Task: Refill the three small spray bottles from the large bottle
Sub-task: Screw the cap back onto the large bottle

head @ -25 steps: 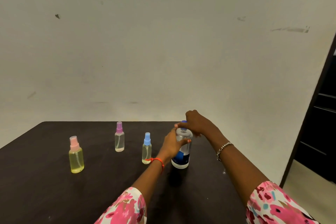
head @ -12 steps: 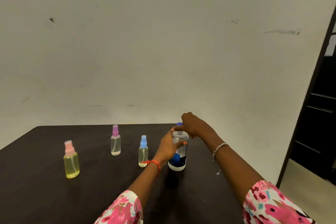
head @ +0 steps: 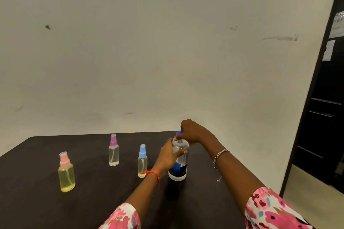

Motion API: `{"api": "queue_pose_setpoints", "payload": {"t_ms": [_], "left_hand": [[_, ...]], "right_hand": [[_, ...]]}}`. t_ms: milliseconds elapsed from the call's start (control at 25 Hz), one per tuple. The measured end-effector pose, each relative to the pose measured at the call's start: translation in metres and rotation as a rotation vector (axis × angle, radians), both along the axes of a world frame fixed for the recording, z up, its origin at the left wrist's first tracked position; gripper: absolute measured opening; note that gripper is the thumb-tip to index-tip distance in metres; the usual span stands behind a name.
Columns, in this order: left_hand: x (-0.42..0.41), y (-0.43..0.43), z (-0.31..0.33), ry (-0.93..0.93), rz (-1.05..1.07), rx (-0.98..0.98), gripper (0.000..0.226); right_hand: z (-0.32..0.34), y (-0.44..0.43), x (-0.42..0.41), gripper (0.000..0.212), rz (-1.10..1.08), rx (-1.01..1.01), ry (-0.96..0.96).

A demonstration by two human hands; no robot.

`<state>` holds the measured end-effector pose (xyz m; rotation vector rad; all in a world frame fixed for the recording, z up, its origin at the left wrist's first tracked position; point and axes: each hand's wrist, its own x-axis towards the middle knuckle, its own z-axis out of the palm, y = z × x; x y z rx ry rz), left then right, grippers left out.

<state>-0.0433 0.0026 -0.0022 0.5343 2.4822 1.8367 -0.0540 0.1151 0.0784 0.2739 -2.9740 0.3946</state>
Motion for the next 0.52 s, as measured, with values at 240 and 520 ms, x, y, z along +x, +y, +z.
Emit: {"api": "queue_pose_setpoints", "payload": {"t_ms": [240, 520], "left_hand": [[0.002, 0.0, -0.001, 0.002, -0.017, 0.027, 0.049], [-0.002, -0.001, -0.003, 0.015, -0.006, -0.009, 0.049]], "right_hand": [[-0.014, 0.003, -0.002, 0.056, -0.065, 0.032, -0.02], [0.003, 0.016, 0.001, 0.031, 0.113, -0.132, -0.061]]}}
